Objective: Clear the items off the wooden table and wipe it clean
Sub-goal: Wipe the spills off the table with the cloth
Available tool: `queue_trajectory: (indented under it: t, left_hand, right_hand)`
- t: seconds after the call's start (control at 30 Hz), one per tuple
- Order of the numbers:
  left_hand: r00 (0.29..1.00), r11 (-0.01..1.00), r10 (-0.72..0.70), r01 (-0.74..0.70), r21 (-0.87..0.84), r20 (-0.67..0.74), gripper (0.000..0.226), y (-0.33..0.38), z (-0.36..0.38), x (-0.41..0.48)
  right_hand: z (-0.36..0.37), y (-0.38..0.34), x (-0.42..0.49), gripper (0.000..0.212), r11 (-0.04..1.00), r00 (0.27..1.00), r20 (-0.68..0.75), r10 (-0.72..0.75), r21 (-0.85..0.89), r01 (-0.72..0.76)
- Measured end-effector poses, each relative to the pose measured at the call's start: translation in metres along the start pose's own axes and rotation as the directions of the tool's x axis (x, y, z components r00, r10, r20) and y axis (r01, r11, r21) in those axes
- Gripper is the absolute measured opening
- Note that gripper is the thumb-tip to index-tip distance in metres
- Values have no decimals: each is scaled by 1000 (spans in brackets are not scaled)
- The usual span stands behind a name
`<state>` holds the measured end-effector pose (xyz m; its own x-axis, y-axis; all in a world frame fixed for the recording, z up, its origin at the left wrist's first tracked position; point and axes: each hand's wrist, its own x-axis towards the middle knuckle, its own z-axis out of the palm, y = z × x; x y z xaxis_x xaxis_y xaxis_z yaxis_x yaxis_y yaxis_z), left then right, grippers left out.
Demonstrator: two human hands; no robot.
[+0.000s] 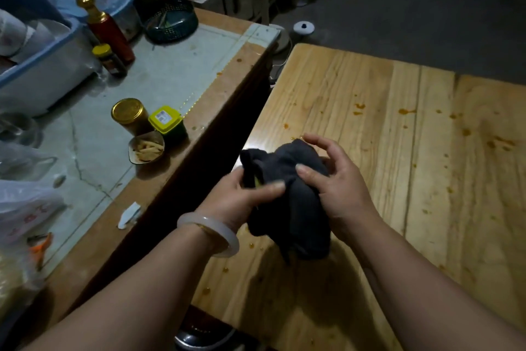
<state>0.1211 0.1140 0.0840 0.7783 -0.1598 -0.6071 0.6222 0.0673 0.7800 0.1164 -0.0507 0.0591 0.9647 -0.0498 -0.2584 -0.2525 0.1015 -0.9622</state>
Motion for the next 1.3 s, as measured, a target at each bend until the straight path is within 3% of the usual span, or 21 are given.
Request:
queue_trajectory:
  t: [0.1, 0.17, 0.2, 0.3, 0.4, 0.53, 0.63, 0.73, 0.87, 0.93, 1.0, 1.1, 1.3]
  left_hand:
    - [999, 999, -8, 6, -37, -35, 32, -15, 6, 0]
    - [998, 988, -19, 9, -156, -64, 30, -21, 15, 0]
    - [998, 982, -24, 14, -188, -55, 31, -25, 21, 1]
    - [999, 962, -51, 50, -270, 5, 34, -34, 41, -2]
    - [992, 928, -65, 98, -358, 104, 39, -42, 47, -1]
    - [988, 981, -76, 98, -169, 133, 60, -38, 36, 0]
    - [995, 999, -22, 26, 44, -97, 57, -36, 9, 1]
    - [921, 1000, -18, 14, -13, -389, 42, -46, -35, 4]
    - [812, 997, -59, 17, -79, -580, 28, -73, -96, -5]
    - [797, 995, -54, -6, -97, -601, 25, -85, -114, -9]
    - [765, 997, -52, 7, -72, -642, 25, -97, -128, -10]
    - [753, 999, -16, 43, 25, -658, 30, -111, -135, -7]
    - [918, 910, 145, 23, 413, -369, 17, -141, -119, 4]
  right_hand:
    - [-9, 10, 0, 19, 965, 987, -141, -79, -260, 40]
    - [-10, 18, -4, 12, 907, 991, -116, -67, -421, 12]
    - [-8, 22, -9, 20, 894, 997, -68, -30, -449, -4]
    - [-4, 32, -19, 43, 942, 998, 52, 26, -335, -7]
    - [-9, 30, -22, 14, 968, 998, -42, -35, -251, 24]
    - [-15, 30, -20, 11, 912, 976, -165, -145, -404, 67]
    - [-7, 35, -25, 13, 906, 979, -130, -154, -414, 88]
    - [15, 49, -48, 16, 794, 948, -16, -317, -551, 256]
    - [42, 103, -85, 33, 426, 798, 352, -490, -701, 571]
    - [38, 148, -97, 38, 241, 703, 597, -387, -670, 702]
    - [32, 184, -102, 46, 127, 617, 764, -190, -604, 787]
    - [31, 203, -99, 49, 112, 572, 811, -123, -562, 820]
    - [65, 198, -80, 41, 60, 557, 824, -108, -554, 831]
